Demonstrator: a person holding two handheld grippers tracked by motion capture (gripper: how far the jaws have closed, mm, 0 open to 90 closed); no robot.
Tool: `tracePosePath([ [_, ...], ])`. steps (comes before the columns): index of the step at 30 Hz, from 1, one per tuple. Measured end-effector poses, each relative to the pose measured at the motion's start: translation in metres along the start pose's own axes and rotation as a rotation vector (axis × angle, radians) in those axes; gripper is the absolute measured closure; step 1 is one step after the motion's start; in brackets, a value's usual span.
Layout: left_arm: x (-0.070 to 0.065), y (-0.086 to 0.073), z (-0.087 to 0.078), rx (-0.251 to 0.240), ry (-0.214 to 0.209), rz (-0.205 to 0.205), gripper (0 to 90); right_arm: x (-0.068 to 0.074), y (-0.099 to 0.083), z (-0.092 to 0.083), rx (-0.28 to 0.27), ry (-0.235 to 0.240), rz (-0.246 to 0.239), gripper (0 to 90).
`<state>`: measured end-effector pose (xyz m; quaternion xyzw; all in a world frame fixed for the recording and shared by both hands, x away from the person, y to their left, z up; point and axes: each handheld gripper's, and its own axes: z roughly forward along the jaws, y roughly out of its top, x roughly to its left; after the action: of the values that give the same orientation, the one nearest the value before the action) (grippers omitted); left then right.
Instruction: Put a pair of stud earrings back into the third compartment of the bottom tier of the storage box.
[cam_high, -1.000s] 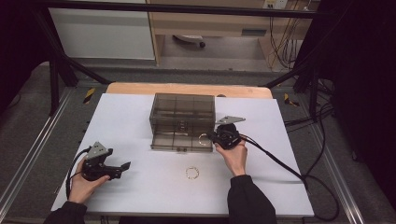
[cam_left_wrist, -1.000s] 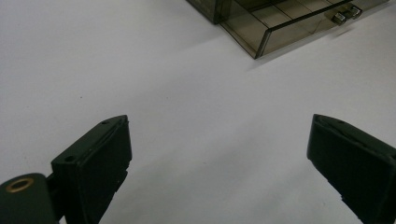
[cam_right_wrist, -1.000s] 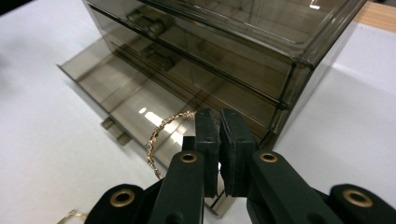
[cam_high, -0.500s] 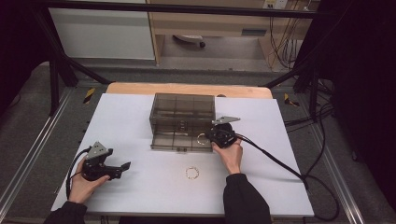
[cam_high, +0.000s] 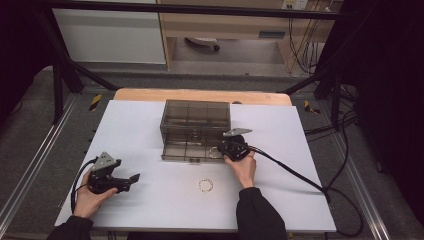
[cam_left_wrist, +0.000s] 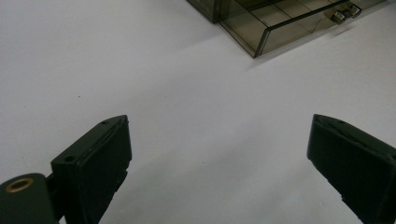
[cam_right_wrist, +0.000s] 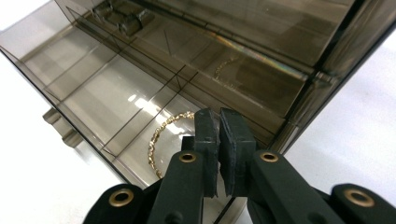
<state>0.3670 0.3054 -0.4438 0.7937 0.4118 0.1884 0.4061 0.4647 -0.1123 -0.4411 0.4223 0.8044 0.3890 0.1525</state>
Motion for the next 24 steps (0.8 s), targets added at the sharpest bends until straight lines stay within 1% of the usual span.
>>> tracePosePath([
  [4, 0.000, 0.000, 0.000, 0.000, 0.000, -0.001, 6.5, 0.000, -0.001, 0.001, 0.006, -0.003, -0.006, 84.5],
  [6, 0.000, 0.000, 0.000, -0.001, 0.000, -0.001, 6.5, 0.001, 0.000, -0.002, -0.009, -0.002, -0.006, 81.9],
  [8, 0.000, 0.000, 0.000, -0.001, 0.000, -0.001, 6.5, 0.001, 0.001, -0.003, -0.017, -0.001, -0.009, 81.3],
  [11, 0.000, 0.000, 0.000, -0.002, 0.000, -0.002, 6.5, 0.002, 0.003, -0.010, -0.033, 0.004, -0.016, 78.4],
  [15, 0.000, 0.000, -0.001, -0.002, 0.001, -0.001, 6.5, 0.005, 0.005, -0.023, -0.050, 0.017, -0.031, 72.4],
  [16, 0.000, 0.000, -0.001, -0.002, 0.001, -0.001, 6.5, 0.006, 0.006, -0.031, -0.061, 0.017, -0.040, 68.4],
  [17, 0.000, 0.000, -0.001, -0.002, 0.001, -0.001, 6.5, 0.006, 0.006, -0.031, -0.061, 0.017, -0.040, 68.4],
  [18, 0.000, 0.000, -0.001, -0.002, 0.001, -0.003, 6.5, 0.007, 0.007, -0.034, -0.066, 0.018, -0.044, 65.7],
  [19, 0.000, 0.000, 0.000, -0.002, 0.000, -0.002, 6.5, 0.008, 0.008, -0.042, -0.082, 0.012, -0.049, 57.7],
  [20, 0.000, 0.000, 0.000, -0.002, 0.000, -0.002, 6.5, 0.008, 0.008, -0.042, -0.082, 0.012, -0.049, 57.7],
  [22, 0.000, 0.000, 0.000, -0.002, 0.000, -0.002, 6.5, 0.008, 0.008, -0.049, -0.093, 0.021, -0.049, 51.9],
  [23, 0.000, 0.000, -0.001, -0.002, 0.000, -0.002, 6.5, 0.008, 0.008, -0.052, -0.100, 0.024, -0.051, 48.0],
  [24, 0.000, 0.000, -0.001, -0.003, 0.000, -0.002, 6.5, 0.009, 0.009, -0.058, -0.097, 0.032, -0.054, 40.8],
])
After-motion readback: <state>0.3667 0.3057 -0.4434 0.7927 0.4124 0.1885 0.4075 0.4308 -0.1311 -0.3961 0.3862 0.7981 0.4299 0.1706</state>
